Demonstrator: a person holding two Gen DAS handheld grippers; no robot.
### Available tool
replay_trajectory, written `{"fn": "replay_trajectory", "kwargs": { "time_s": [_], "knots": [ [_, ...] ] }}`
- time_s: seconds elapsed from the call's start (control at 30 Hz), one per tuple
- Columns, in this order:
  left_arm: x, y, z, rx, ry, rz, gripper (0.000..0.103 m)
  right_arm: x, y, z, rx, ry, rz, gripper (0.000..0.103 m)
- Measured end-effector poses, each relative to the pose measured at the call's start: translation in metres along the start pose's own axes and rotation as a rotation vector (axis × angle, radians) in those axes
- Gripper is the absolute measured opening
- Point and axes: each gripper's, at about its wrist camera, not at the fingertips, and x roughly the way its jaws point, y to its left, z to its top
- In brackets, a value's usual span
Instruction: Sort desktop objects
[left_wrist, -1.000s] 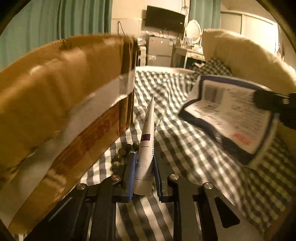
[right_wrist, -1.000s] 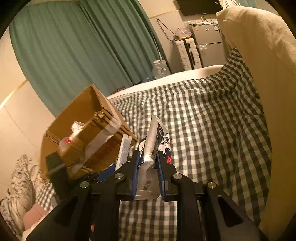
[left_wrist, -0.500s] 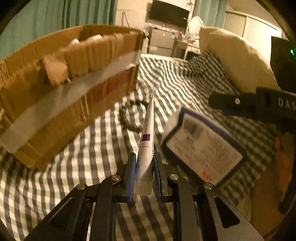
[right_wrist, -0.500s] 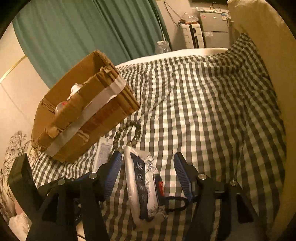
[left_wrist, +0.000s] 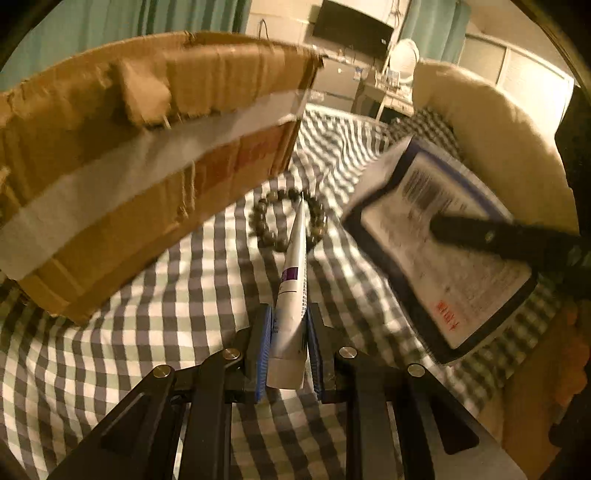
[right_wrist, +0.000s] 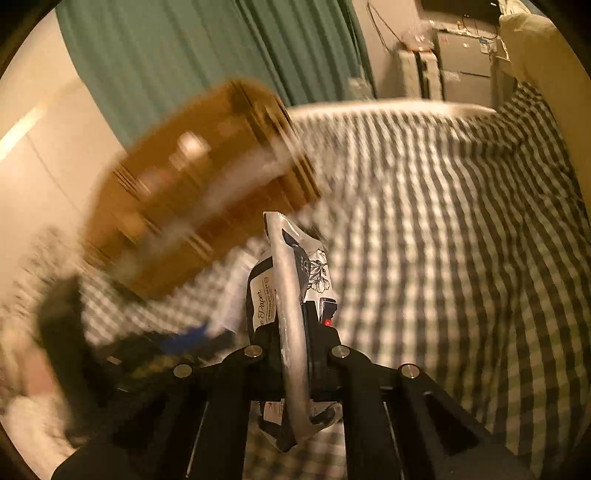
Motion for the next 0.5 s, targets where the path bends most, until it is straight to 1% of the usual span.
{"fn": "replay_trajectory", "kwargs": {
  "time_s": [0.07, 0.13, 0.23, 0.27, 0.37, 0.43, 0.47, 0.5],
  "knots": [
    [-0.008, -0.002, 0.003, 0.006, -0.025, -0.001, 0.019, -0.012, -0.001, 0.003, 0.042, -0.033, 0.065, 0.006],
    [-0.019, -0.006, 0.007, 0.013, -0.055, -0.009, 0.019, -0.021, 0.000, 0.005, 0.070, -0.058, 0.109, 0.006],
    [-0.036, -0.011, 0.010, 0.033, -0.097, -0.011, 0.019, -0.026, -0.002, 0.006, 0.121, -0.062, 0.175, 0.007],
    [-0.041, -0.013, 0.011, 0.040, -0.105, -0.008, 0.019, -0.023, -0.003, 0.006, 0.135, -0.042, 0.166, 0.008],
    [-0.047, -0.011, 0.008, 0.044, -0.106, 0.014, 0.019, -0.013, 0.001, -0.001, 0.099, 0.004, 0.039, 0.014],
    [-0.044, -0.007, 0.009, 0.035, -0.097, 0.031, 0.019, -0.007, 0.001, -0.005, 0.089, 0.022, 0.000, 0.048],
    [-0.044, -0.003, 0.007, 0.023, -0.092, 0.035, 0.019, -0.007, 0.000, -0.007, 0.087, 0.019, -0.020, 0.052],
    [-0.044, 0.001, 0.005, 0.016, -0.090, 0.036, 0.019, -0.008, -0.001, -0.008, 0.081, 0.015, -0.029, 0.052]
  ]
}}
